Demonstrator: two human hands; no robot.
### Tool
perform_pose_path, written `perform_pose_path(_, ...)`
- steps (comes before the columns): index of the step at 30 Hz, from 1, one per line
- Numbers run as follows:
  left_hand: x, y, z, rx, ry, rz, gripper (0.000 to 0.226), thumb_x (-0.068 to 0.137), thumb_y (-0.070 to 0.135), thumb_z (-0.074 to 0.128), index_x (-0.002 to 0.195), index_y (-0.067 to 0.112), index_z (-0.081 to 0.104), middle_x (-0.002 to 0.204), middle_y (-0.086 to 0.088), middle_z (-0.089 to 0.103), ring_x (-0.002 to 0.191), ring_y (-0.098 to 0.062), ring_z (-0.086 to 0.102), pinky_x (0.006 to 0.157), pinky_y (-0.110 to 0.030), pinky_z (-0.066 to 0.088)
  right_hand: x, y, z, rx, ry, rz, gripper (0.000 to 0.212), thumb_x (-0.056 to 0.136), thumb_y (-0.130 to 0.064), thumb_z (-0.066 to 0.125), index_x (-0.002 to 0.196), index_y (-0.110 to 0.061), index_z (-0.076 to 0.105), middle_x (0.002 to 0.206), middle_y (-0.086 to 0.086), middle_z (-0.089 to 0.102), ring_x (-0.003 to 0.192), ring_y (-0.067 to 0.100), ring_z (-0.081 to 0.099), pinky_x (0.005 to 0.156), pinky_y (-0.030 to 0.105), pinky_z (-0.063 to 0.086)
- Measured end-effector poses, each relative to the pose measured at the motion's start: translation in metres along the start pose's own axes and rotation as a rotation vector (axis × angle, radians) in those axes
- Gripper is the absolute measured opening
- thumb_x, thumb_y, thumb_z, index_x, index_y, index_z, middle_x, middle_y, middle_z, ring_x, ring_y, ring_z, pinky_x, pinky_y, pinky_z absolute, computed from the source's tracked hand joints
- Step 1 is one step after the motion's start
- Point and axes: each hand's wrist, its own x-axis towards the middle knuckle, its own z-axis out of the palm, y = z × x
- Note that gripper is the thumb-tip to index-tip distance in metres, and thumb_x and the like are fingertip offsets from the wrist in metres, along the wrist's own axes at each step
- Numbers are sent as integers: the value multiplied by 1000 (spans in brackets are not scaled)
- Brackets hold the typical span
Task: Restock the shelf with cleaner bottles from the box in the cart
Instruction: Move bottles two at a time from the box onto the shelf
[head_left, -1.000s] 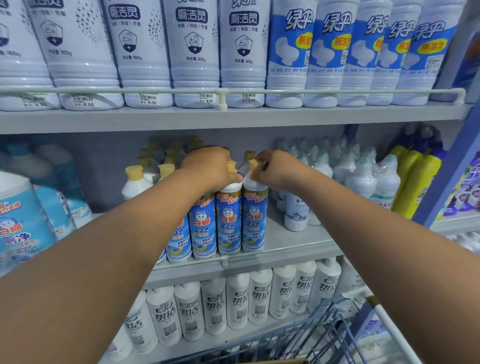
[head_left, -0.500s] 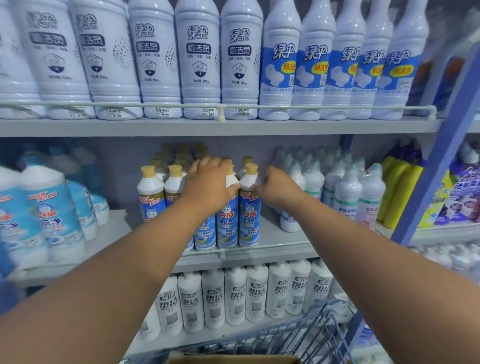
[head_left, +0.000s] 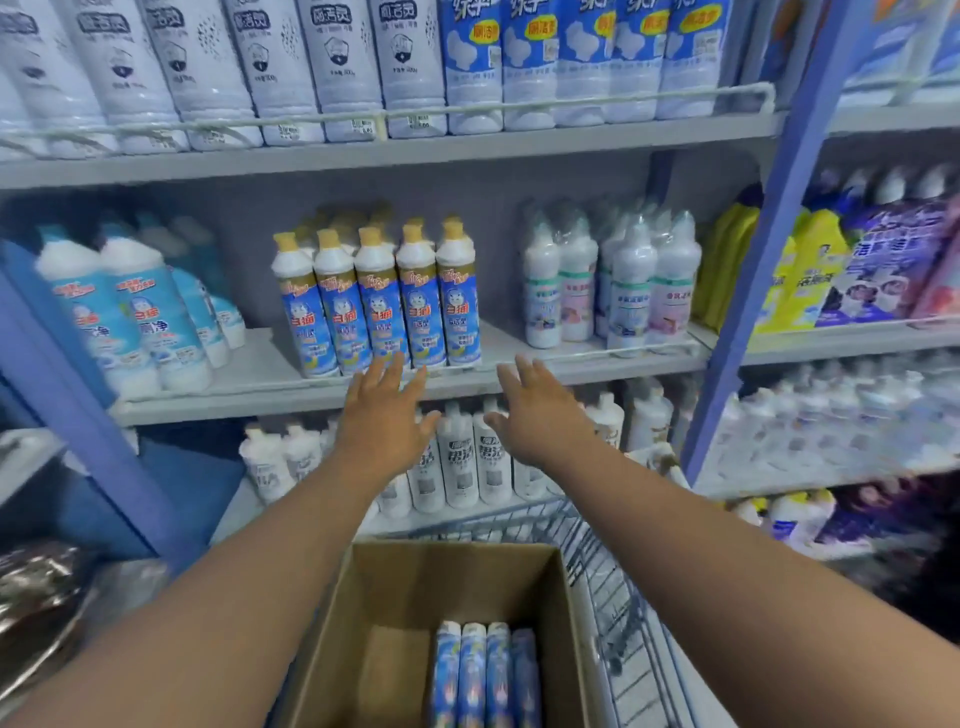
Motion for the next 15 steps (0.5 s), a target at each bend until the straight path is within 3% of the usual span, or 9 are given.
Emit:
perform_pose_path(8, -86, 11, 63, -55, -146, -9, 66, 100, 54, 38, 158, 29, 19, 167, -5, 2, 153, -28, -4, 124, -44, -2, -75, 7, 85, -27, -162, 59, 77, 103, -49, 39, 159, -21, -6, 166, 6, -17, 153, 28, -14, 125, 45, 4)
perform_pose_path(15, -115, 2, 122, -141, -323, -101, 69, 98, 58, 37, 157, 25, 24, 166, -8, 13, 151, -31, 11, 122, -45, 16, -96, 0, 153, 22, -301, 121, 76, 102, -46, 41, 159, -17, 0, 167, 9, -11, 153, 30, -10, 124, 45, 7)
